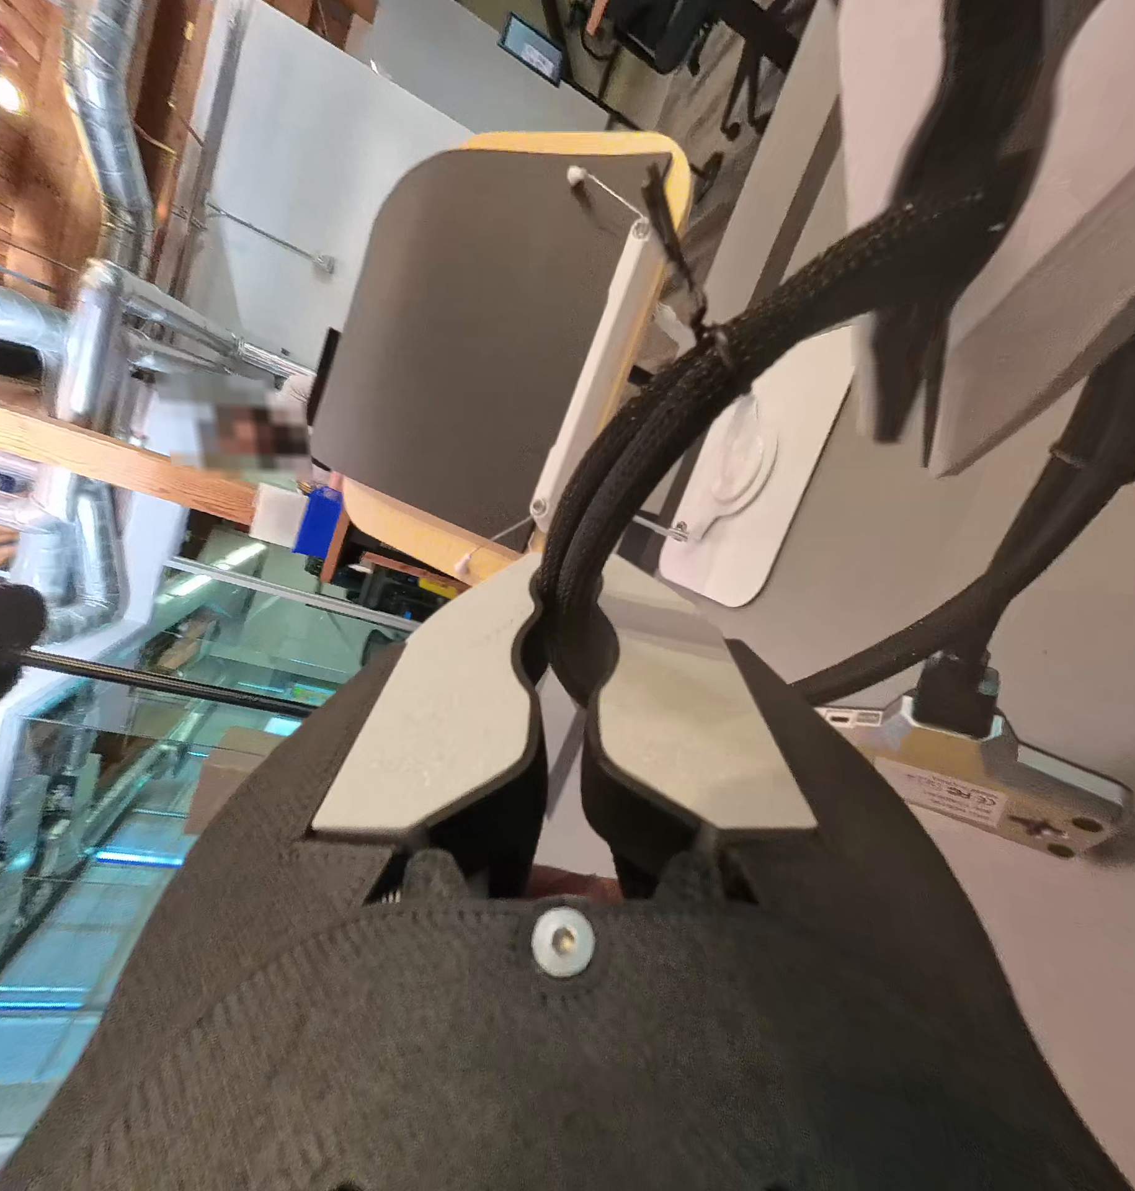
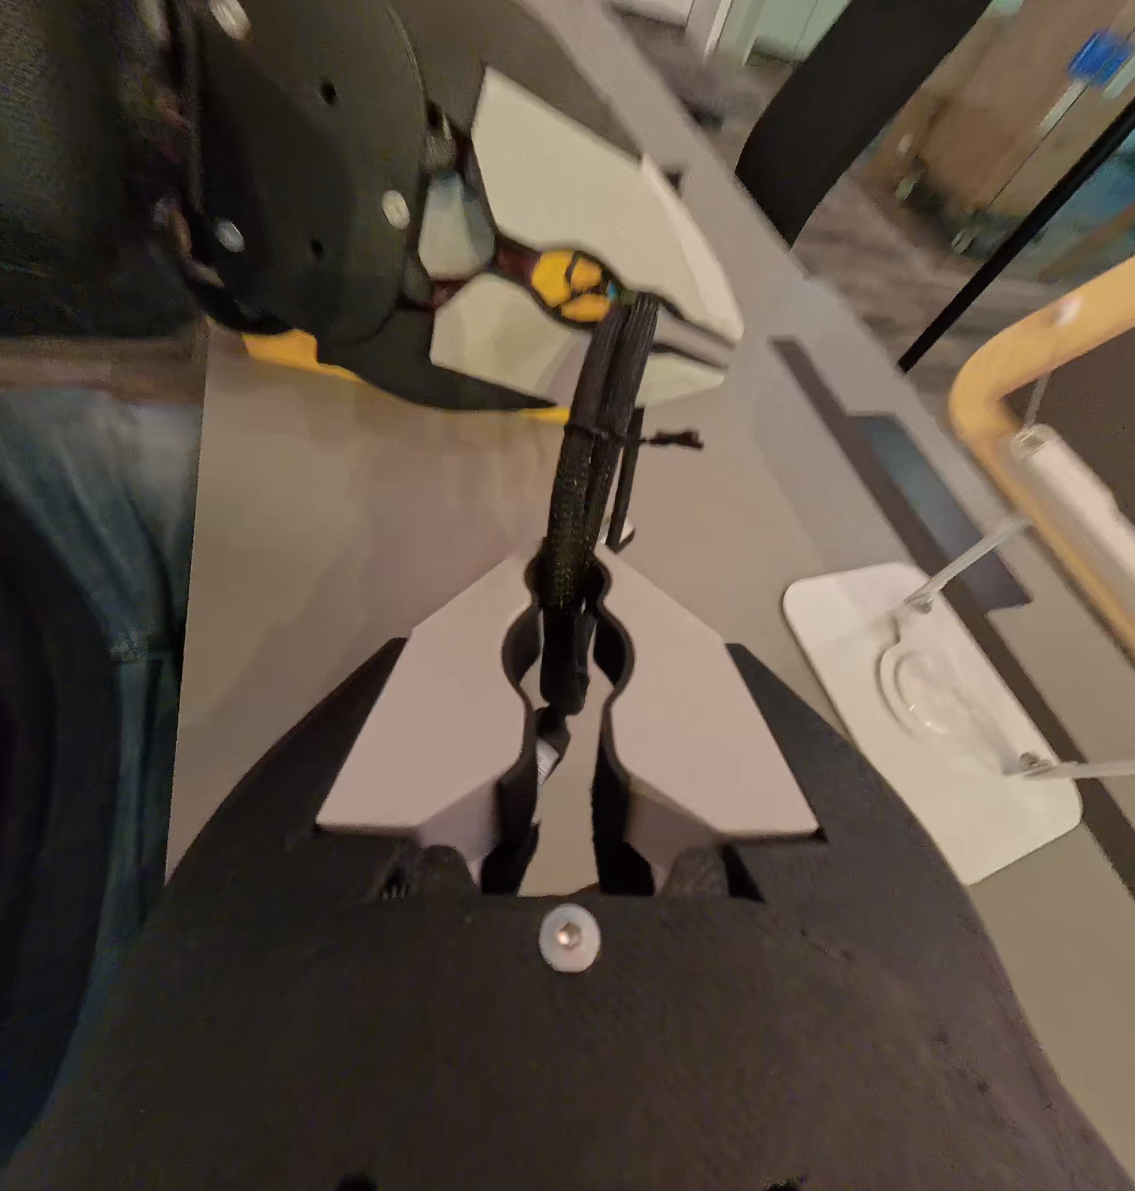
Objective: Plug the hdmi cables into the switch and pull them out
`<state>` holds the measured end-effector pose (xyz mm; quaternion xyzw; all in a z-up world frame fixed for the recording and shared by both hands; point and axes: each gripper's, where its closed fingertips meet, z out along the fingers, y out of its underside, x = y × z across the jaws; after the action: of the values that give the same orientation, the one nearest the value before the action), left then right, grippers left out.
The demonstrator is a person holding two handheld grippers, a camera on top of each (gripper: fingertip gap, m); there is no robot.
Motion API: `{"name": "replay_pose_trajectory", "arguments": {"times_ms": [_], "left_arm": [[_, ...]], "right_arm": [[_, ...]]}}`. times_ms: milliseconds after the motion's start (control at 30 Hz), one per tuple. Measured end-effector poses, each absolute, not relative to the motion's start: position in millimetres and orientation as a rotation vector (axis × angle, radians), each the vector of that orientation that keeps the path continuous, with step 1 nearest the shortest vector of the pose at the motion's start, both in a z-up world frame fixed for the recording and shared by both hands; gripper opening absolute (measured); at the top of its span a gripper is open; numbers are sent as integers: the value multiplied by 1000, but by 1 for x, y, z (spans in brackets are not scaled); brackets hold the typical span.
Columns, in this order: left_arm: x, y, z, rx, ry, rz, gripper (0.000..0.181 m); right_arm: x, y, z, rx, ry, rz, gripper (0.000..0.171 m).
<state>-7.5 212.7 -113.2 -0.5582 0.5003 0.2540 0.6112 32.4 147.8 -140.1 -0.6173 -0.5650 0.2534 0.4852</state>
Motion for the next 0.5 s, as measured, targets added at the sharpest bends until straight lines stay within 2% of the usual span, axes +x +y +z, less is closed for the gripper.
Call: {"name": "replay_pose_trajectory", "arguments": {"times_ms": [133,167,267,400,500], "left_arm": [[-15,225,-103,-1374,1076,467,5],[-18,227,-101,-1401,1041,421,5],[-29,235,-96,-1483,925,278,5],[-38,239,-90,-1553,777,57,4],[-35,238,-86,-1571,693,-98,4]], "right_arm": [[48,149,-81,-1373,-1120,845,50],[57,150,-69,-1339,-1051,894,52],[89,161,-58,-1287,-877,958,44],[91,165,-100,-1345,-821,1099,32],[69,160,-141,-1416,-897,1218,54]]}}
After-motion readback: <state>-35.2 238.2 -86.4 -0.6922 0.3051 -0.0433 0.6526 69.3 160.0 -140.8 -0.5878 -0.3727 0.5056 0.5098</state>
